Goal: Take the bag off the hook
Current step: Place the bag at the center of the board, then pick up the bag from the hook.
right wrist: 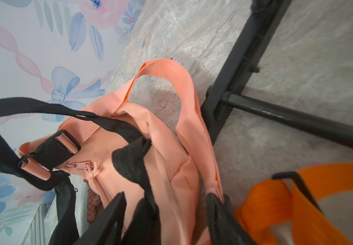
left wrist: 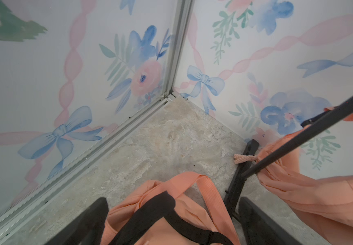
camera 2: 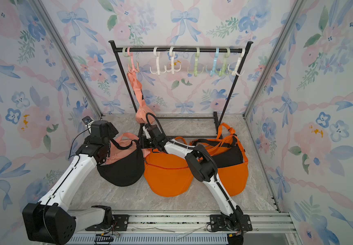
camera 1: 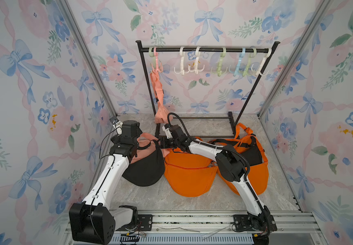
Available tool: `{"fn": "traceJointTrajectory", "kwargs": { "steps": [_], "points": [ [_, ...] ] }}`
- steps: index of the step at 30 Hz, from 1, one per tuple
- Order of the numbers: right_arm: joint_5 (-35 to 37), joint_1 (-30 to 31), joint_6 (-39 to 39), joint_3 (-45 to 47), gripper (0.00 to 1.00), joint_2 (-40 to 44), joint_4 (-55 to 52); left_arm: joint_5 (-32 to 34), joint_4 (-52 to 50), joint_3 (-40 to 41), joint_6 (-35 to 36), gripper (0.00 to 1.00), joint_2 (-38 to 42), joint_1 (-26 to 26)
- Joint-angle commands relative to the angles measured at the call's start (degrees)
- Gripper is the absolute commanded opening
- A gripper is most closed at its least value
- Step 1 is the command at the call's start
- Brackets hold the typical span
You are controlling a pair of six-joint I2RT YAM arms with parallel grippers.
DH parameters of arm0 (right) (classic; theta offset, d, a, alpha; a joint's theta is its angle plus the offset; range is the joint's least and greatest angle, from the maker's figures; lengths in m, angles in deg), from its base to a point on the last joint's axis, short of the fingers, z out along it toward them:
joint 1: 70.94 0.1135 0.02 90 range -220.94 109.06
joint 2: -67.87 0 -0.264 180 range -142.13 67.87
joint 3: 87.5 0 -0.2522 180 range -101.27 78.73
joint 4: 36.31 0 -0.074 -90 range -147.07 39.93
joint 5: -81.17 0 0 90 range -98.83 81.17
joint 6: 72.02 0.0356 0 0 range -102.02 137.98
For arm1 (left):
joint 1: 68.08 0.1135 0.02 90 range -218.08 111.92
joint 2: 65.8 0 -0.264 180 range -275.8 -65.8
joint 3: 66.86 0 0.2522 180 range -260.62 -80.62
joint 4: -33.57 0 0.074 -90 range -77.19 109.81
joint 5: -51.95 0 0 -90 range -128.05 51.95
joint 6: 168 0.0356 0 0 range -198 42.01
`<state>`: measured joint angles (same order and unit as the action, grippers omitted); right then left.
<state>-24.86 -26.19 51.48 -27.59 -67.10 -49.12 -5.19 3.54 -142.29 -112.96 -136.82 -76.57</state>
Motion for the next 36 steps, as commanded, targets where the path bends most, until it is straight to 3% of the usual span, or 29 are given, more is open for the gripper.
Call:
{"fn": "traceJointTrajectory", "kwargs": {
  "steps": [1, 10, 15, 19, 27, 31, 33, 36],
  "points": [
    [2.4, -2.9, -1.7, 4.3, 0.66, 9.5, 4.2, -3.4, 1.7, -3.5, 2.9, 0.98, -3.0, -2.5],
    [0.8, -9.5, 0.5, 18.8, 0.66, 23.4, 8.8, -9.2, 8.0, -10.3, 6.0, 0.98, -11.5, -7.9],
    [1.7, -12.6, 0.9, 24.6, 0.65, 28.6, 9.8, -11.4, 9.3, -18.3, 8.7, 0.96, -18.8, -11.8],
    [1.7, -14.0, 1.6, 27.4, 0.65, 30.7, 10.6, -12.0, 9.3, -26.3, 10.9, 0.74, -25.6, -12.9],
    [1.4, -14.5, 1.4, 28.8, 0.65, 31.5, 11.3, -11.1, 7.6, -37.2, 11.4, 0.59, -34.1, -12.7],
    [1.1, -14.7, 1.9, 27.9, 0.65, 30.6, 11.7, -11.1, 5.9, -40.6, 11.5, 0.45, -35.8, -12.8],
    [1.0, -14.7, 1.8, 27.3, 0.65, 30.2, 11.7, -11.4, 5.6, -41.0, 11.6, 0.33, -35.9, -12.7],
    [1.1, -14.7, 1.7, 25.9, 0.68, 29.4, 11.3, -12.1, 4.3, -41.3, 11.4, 0.02, -35.3, -12.8]
  ]
}}
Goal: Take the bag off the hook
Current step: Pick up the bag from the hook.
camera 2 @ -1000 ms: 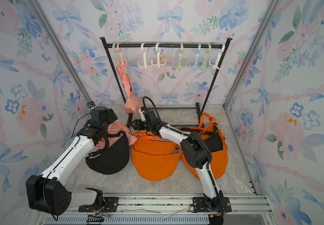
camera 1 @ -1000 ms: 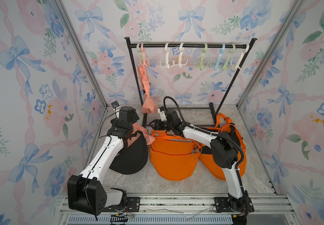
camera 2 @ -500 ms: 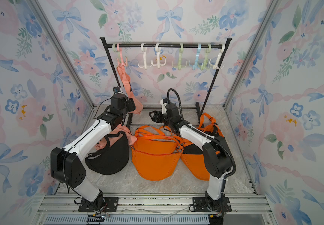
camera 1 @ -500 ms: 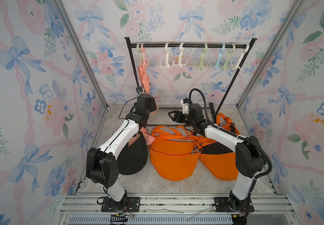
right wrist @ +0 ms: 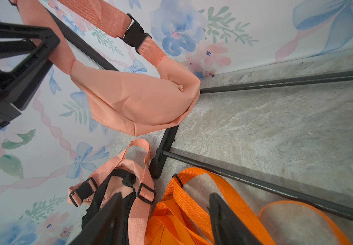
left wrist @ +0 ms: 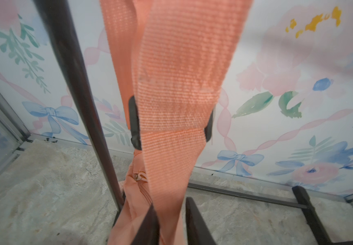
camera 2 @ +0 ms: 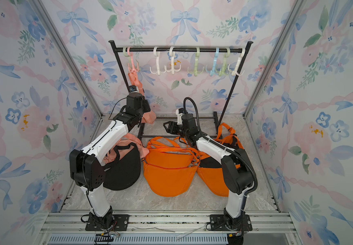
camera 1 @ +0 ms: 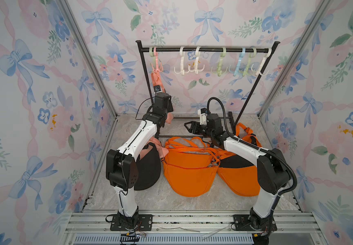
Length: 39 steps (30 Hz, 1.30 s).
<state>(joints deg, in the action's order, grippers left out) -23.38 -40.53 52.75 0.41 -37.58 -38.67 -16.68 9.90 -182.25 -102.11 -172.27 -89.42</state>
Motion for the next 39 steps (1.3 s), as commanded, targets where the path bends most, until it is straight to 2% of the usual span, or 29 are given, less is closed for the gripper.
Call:
{"fn": "traceJointTrajectory", "kwargs": {
  "steps": [1, 6, 10, 13, 17, 19, 23, 29, 34, 36, 39],
  "points": [
    [-0.5, -0.4, 0.2, -2.8, 0.68, -0.6, 0.4, -0.9, -2.5, -1.3, 0.4, 0.00, 0.8, 0.1],
    [-0.8, -0.3, -0.5, -7.1, 0.70, -3.9, -1.2, -3.7, -4.3, 0.3, -0.3, 0.00, 6.5, 0.4],
    [-2.4, 0.0, -2.0, -14.6, 0.72, -8.0, -3.3, -7.8, -5.4, 2.9, -1.8, 0.00, 13.1, 1.9],
    [-1.5, 1.2, -5.5, -21.6, 0.79, -11.2, -6.4, -10.0, -5.6, 5.3, -3.4, 0.00, 18.0, 3.8],
    [0.2, 1.8, -7.7, -29.2, 0.83, -15.2, -6.7, -12.6, -6.3, 7.9, -5.7, 0.00, 24.4, 8.0],
    [0.3, 1.6, -7.0, -32.9, 0.83, -17.5, -6.1, -12.8, -6.5, 9.2, -6.2, 0.00, 27.6, 9.9],
    [-2.0, 1.9, -4.4, -42.7, 0.84, -23.8, -5.9, -9.0, -7.1, 10.8, -4.2, 0.00, 32.6, 11.2],
    [-6.0, 4.6, -3.1, -59.2, 0.84, -33.7, -7.0, -6.0, -9.8, 10.2, -1.8, 0.00, 35.5, 11.7],
    [-9.5, 7.7, -4.0, -77.7, 0.86, -43.6, -10.6, -7.1, -11.7, 9.1, -1.7, 0.00, 36.2, 11.9],
    [-9.6, 8.4, -4.1, -79.3, 0.86, -44.9, -9.1, -8.5, -12.2, 8.3, -2.0, 0.00, 36.5, 11.9],
    [-8.6, 9.2, -4.4, -76.6, 0.87, -44.0, -5.6, -11.8, -14.1, 6.4, -3.5, 0.00, 36.4, 11.9]
  ]
}}
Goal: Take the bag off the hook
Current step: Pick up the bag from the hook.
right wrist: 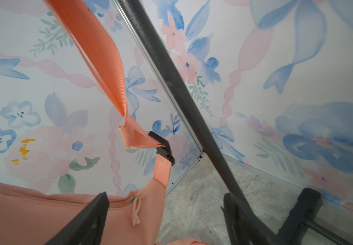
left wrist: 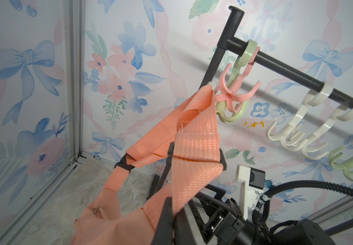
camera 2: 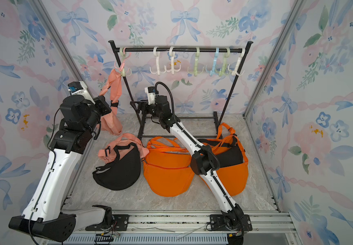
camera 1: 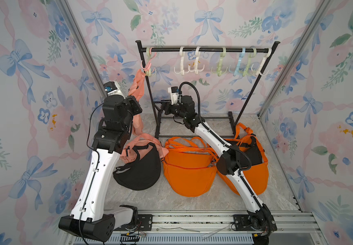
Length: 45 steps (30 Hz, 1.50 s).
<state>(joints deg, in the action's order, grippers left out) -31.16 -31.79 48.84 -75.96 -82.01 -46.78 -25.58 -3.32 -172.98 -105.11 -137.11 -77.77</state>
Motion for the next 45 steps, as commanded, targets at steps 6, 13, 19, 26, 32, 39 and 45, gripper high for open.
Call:
{"fn": "traceJointTrajectory", "kwargs": {
  "steps": [6, 13, 19, 26, 32, 39, 45],
  "points": [
    [1.8, 1.0, -1.3, 1.5, 0.88, 1.3, 4.8, -10.3, -3.1, -7.1, -3.3, 0.00, 2.1, 0.3],
    [9.0, 0.7, -1.0, -0.1, 0.38, 1.4, 6.7, -12.2, -3.3, -7.1, -5.1, 0.00, 3.3, 0.3],
    [11.7, 0.7, -2.4, -2.8, 0.00, 2.2, 4.9, -13.1, -3.3, -7.0, -5.4, 0.00, 2.6, 0.3],
    [11.0, -0.2, -1.8, 6.2, 0.00, 8.5, 6.2, -12.1, -3.3, -5.2, -5.0, 0.00, 2.1, 0.9],
    [10.1, -1.4, -0.9, 11.5, 0.00, 13.1, 7.5, -11.7, -3.2, -3.7, -5.3, 0.00, 0.7, 1.9],
    [13.8, -4.0, 0.1, 29.7, 0.00, 24.8, 17.2, -16.0, 1.1, -3.3, -8.2, 0.00, -5.4, 1.8],
    [18.2, -7.0, -0.2, 43.4, 0.00, 34.1, 22.3, -19.6, 3.9, -9.1, -9.5, 0.00, -14.9, -1.5]
  ]
}}
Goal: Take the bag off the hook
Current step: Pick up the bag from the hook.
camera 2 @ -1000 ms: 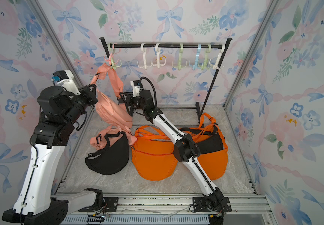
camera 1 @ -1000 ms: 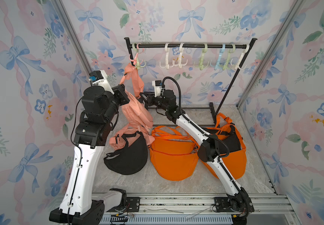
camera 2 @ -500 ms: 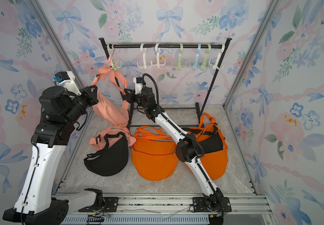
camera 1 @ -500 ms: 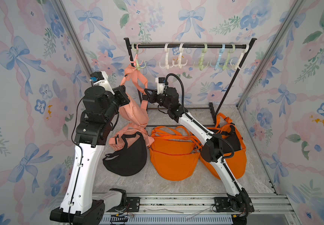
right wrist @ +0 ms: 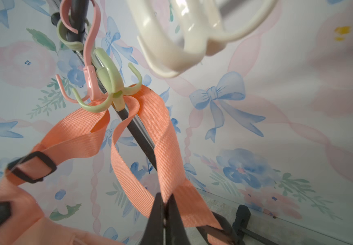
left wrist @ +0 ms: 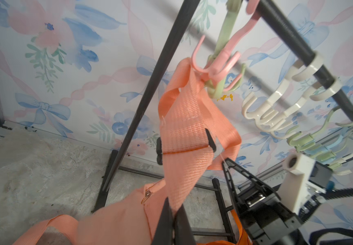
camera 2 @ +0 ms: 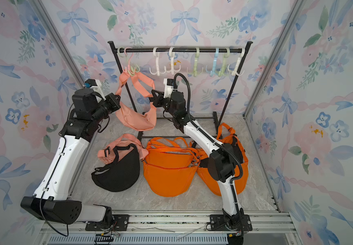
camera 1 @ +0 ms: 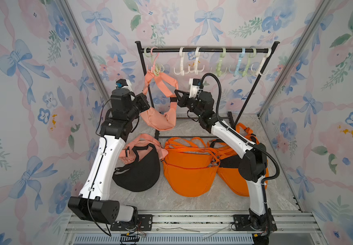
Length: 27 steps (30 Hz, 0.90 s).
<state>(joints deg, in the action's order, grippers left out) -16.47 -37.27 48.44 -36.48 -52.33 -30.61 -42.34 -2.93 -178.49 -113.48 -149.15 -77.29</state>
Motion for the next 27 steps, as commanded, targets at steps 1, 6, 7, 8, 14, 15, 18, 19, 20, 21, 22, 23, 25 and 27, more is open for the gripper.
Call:
{"fn": "traceJointTrajectory", "kwargs": {
  "steps": [1, 6, 7, 8, 14, 15, 18, 19, 20, 21, 22, 23, 25, 27],
  "points": [
    [4.9, -2.0, 0.7, 6.5, 0.00, 5.9, 6.9, -2.7, 3.5, -5.6, -0.6, 0.00, -4.8, -3.2],
    [9.2, -3.5, 3.1, 14.2, 0.00, 10.2, 8.8, -4.5, 3.4, -14.2, 0.3, 0.00, -12.8, -8.2],
    [8.5, -3.4, 2.8, 13.9, 0.00, 10.2, 8.1, -5.1, 3.4, -15.5, 0.2, 0.00, -13.9, -8.7],
    [7.8, -3.2, 2.6, 13.3, 0.00, 9.9, 7.4, -5.4, 3.4, -16.4, 0.0, 0.00, -14.9, -9.0],
    [2.2, -1.1, 0.7, 7.2, 0.00, 6.5, 3.1, -2.3, 3.3, -17.1, 0.5, 0.00, -13.6, -8.9],
    [3.1, -1.0, 0.4, 7.7, 0.00, 6.6, 3.3, -1.3, 3.3, -16.6, 0.9, 0.00, -12.5, -8.6],
    [4.7, -1.1, 0.3, 7.9, 0.00, 6.2, 2.6, 1.7, 3.3, -14.5, 2.3, 0.00, -8.4, -7.6],
    [4.2, -1.1, 0.3, 6.8, 0.00, 5.6, 1.2, 2.8, 3.3, -13.8, 2.8, 0.00, -7.0, -7.2],
    [3.2, -1.2, 0.4, 5.7, 0.07, 5.0, -0.3, 3.4, 3.3, -13.4, 3.3, 0.00, -5.7, -6.8],
    [2.3, -1.3, 0.3, 4.5, 0.22, 4.3, -1.7, 4.1, 3.3, -12.9, 3.8, 0.00, -4.4, -6.3],
    [2.3, -1.3, 0.5, 3.8, 0.40, 3.9, -2.8, 5.2, 3.4, -12.7, 4.3, 0.00, -3.1, -5.9],
    [2.4, -1.2, 0.5, 3.5, 0.53, 3.7, -2.9, 6.4, 3.4, -12.5, 5.0, 0.00, -2.0, -5.7],
    [2.5, -1.1, 0.7, 2.7, 0.65, 3.5, -2.9, 8.4, 3.4, -12.4, 6.7, 0.00, 0.2, -5.8],
    [2.1, -0.9, -0.4, 0.6, 0.66, 3.2, -4.0, 8.1, 3.4, -12.2, 7.4, 0.00, 1.3, -6.0]
  ]
}}
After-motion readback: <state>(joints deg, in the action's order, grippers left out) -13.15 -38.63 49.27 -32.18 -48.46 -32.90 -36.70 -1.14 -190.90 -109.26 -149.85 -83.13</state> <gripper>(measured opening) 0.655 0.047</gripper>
